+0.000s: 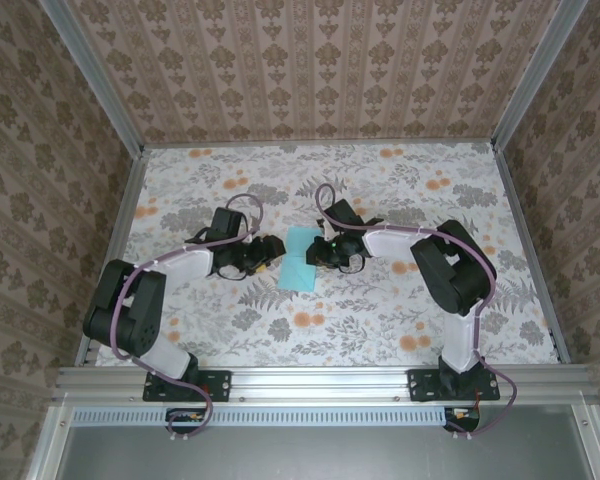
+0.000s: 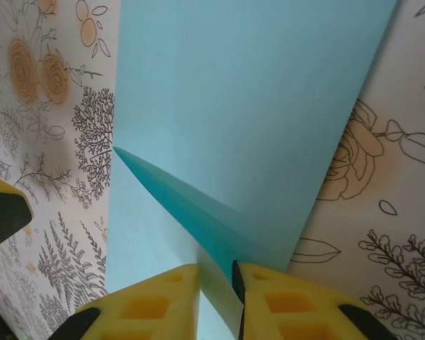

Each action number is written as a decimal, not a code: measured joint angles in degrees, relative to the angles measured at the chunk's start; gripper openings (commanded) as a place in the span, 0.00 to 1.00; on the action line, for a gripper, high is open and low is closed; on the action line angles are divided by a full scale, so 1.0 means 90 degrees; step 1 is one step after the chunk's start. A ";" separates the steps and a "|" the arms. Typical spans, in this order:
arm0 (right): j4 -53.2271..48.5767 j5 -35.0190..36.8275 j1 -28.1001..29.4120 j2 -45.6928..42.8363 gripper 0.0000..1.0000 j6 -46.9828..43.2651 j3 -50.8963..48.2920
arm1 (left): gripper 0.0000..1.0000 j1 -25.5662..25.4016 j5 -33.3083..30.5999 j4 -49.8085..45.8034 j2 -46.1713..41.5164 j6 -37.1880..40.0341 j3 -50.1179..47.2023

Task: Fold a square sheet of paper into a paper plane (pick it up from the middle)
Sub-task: Turn over the paper at the center of the table.

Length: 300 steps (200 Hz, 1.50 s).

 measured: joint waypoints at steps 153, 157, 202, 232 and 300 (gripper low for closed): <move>0.0787 -0.0180 -0.0221 -0.0046 0.11 0.0454 -0.0525 | 0.46 -0.0306 0.0930 0.1020 0.1086 -0.0277 0.0175; 0.0789 -0.0180 -0.0221 -0.0046 0.11 0.0464 -0.0532 | 0.45 -0.0306 0.0933 0.1027 0.1120 -0.0277 0.0197; 0.0799 -0.0194 -0.0245 -0.0049 0.11 0.0469 -0.0578 | 0.38 -0.0520 0.0957 0.1086 0.1389 -0.0265 0.0359; 0.0804 -0.0206 -0.0250 -0.0049 0.13 0.0474 -0.0580 | 0.32 -0.0544 0.0981 0.1083 0.1511 -0.0231 0.0447; 0.0748 -0.0141 -0.0379 -0.0835 0.48 0.0583 -0.0770 | 0.09 -0.0556 0.0957 0.1076 0.1596 -0.0019 0.0595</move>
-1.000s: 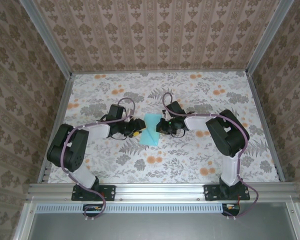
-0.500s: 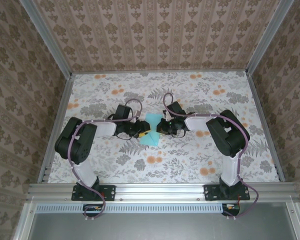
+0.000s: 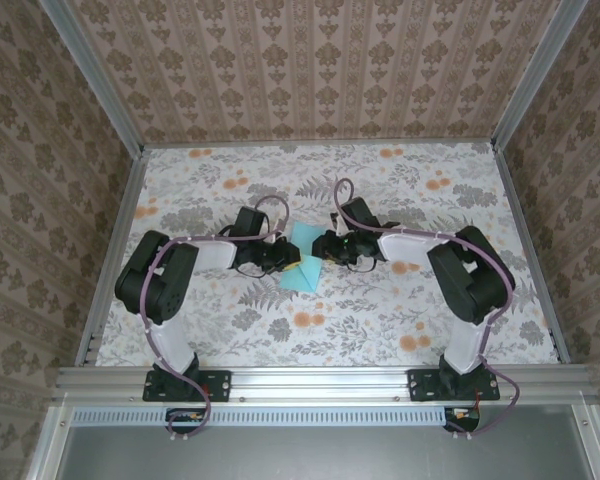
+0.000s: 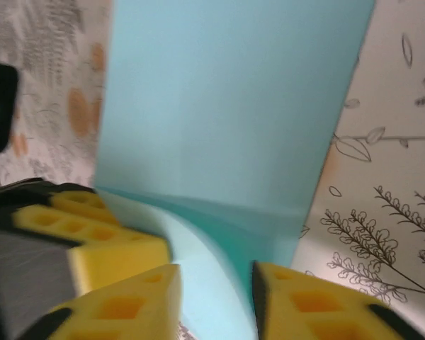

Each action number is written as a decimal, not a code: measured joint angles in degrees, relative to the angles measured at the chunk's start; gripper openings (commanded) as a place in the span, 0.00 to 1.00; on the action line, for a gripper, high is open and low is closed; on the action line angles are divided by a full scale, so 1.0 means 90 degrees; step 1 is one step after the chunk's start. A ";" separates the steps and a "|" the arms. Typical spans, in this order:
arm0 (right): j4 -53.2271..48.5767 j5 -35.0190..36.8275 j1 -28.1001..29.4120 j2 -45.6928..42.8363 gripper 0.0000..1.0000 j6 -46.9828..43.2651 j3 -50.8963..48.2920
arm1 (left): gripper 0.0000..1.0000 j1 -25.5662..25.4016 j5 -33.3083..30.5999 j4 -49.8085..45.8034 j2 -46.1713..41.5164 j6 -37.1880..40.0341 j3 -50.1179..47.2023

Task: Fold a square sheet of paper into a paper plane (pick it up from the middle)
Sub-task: Turn over the paper at the center of the table.

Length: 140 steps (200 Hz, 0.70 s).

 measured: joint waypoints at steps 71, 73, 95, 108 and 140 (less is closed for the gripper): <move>-0.0590 0.1302 -0.0228 -0.2225 0.83 -0.0333 -0.0763 | 0.05 -0.0036 -0.0792 -0.1739 -0.0850 0.0911 0.0440; -0.0597 0.1338 -0.0236 -0.2276 0.83 -0.0342 -0.0780 | 0.05 -0.0044 -0.0860 -0.1858 -0.0908 0.0950 0.0491; -0.0838 0.1853 -0.0306 -0.3045 0.91 -0.0537 -0.0974 | 0.05 -0.0158 -0.1559 -0.2980 -0.1498 0.1438 0.1129; -0.0913 0.2120 -0.0352 -0.3446 0.95 -0.0651 -0.1083 | 0.05 -0.0277 -0.2125 -0.3672 -0.1729 0.1707 0.1593; -0.1156 0.2628 -0.0452 -0.4124 1.00 -0.0770 -0.1343 | 0.05 -0.0622 -0.3665 -0.5090 -0.1834 0.2186 0.2533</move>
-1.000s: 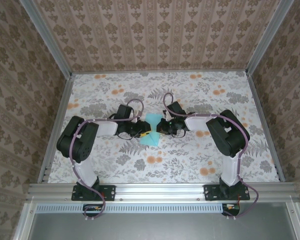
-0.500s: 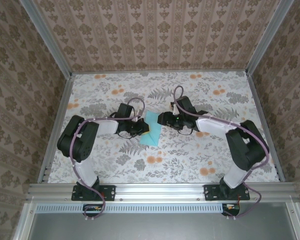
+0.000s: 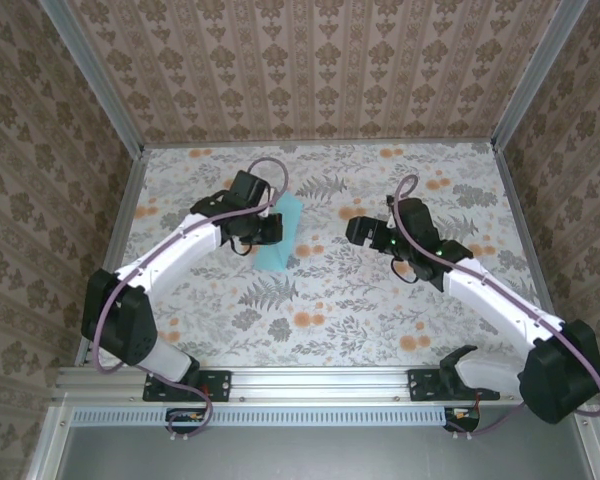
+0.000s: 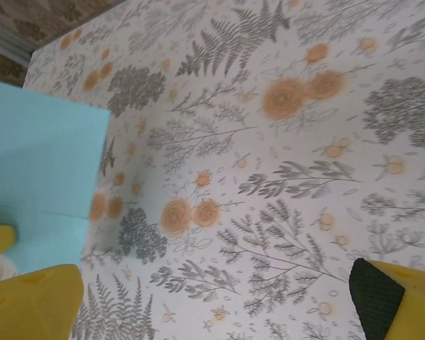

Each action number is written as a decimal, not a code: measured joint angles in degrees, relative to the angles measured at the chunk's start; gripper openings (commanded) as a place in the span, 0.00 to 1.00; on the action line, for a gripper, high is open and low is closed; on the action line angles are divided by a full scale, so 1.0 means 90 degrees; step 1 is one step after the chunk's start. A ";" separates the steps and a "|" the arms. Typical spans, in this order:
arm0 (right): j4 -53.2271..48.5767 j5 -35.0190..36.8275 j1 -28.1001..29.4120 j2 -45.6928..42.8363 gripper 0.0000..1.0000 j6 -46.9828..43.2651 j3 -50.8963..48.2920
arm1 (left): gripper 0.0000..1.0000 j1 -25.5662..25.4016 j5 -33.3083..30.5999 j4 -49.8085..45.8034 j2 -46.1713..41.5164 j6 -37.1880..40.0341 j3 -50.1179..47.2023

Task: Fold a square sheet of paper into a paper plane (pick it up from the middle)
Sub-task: Turn over the paper at the center of the table.

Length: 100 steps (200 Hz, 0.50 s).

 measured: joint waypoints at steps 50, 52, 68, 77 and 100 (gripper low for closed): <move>-0.0282 0.0505 -0.0058 -0.0520 1.00 -0.0022 -0.0369 | 0.05 -0.0743 -0.2776 -0.1525 0.0933 0.0182 0.1129; -0.0299 0.0520 -0.0061 -0.0537 1.00 -0.0019 -0.0384 | 0.05 -0.0765 -0.2854 -0.1549 0.0993 0.0180 0.1163; -0.0393 0.0658 -0.0078 -0.0656 1.00 -0.0019 -0.0476 | 0.05 -0.1025 -0.3653 -0.1889 0.1681 0.0151 0.1537; -0.0437 0.0733 -0.0095 -0.0736 1.00 -0.0017 -0.0527 | 0.05 -0.1144 -0.3983 -0.2025 0.2055 0.0121 0.1695; -0.0578 0.0935 -0.0160 -0.0959 1.00 0.0005 -0.0629 | 0.05 -0.1394 -0.4585 -0.2259 0.2873 0.0036 0.2001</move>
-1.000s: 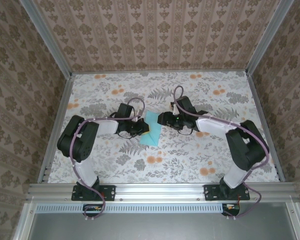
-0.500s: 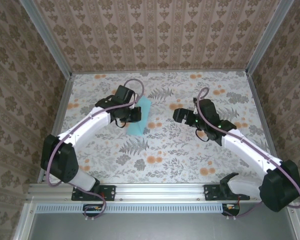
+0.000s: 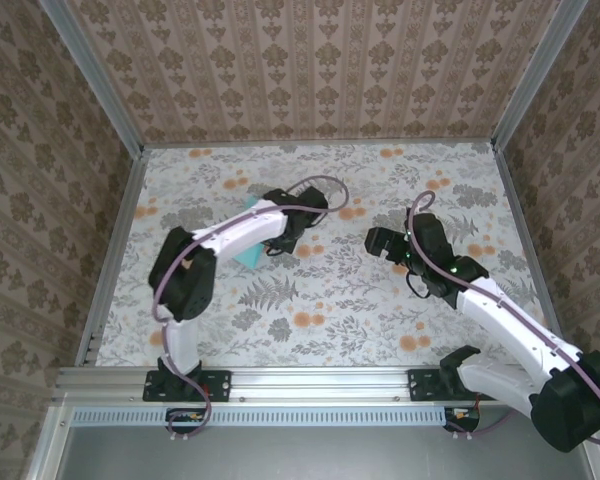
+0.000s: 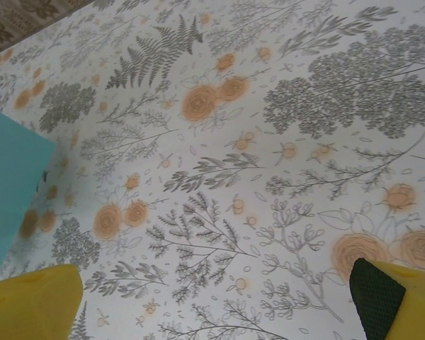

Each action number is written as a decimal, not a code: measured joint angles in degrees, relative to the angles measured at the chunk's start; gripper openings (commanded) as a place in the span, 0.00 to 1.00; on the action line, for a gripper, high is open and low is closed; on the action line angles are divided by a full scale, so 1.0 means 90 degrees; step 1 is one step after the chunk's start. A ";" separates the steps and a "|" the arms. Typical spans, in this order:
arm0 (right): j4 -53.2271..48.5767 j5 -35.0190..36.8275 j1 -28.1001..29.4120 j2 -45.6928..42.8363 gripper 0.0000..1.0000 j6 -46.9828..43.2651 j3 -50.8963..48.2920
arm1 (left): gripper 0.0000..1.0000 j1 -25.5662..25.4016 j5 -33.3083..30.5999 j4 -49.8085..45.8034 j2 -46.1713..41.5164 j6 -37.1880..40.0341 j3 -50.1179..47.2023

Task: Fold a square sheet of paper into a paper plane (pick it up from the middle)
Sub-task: Turn over the paper at the center of the table.

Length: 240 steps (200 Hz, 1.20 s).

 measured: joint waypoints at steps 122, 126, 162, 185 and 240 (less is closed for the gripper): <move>-0.0308 0.0274 -0.0440 -0.0495 1.00 0.0170 -0.0250 | 0.33 -0.0697 0.0719 0.0153 0.1360 -0.0257 0.0646; -0.0311 0.0274 -0.0444 -0.0495 1.00 0.0172 -0.0250 | 0.35 -0.0697 0.0782 0.0165 0.1360 -0.0257 0.0646; -0.0372 0.0206 -0.0478 -0.0488 1.00 0.0172 -0.0250 | 0.59 -0.0697 0.1676 0.0454 0.0930 -0.0192 0.0563; -0.0459 0.0015 -0.0488 -0.0359 1.00 0.0170 -0.0226 | 0.71 -0.0658 0.2455 0.0874 -0.0034 -0.0206 0.0279; -0.0372 -0.0894 -0.0406 0.0746 0.95 0.0308 0.0299 | 0.98 0.0316 0.3915 0.2210 -0.2579 -0.0454 -0.1367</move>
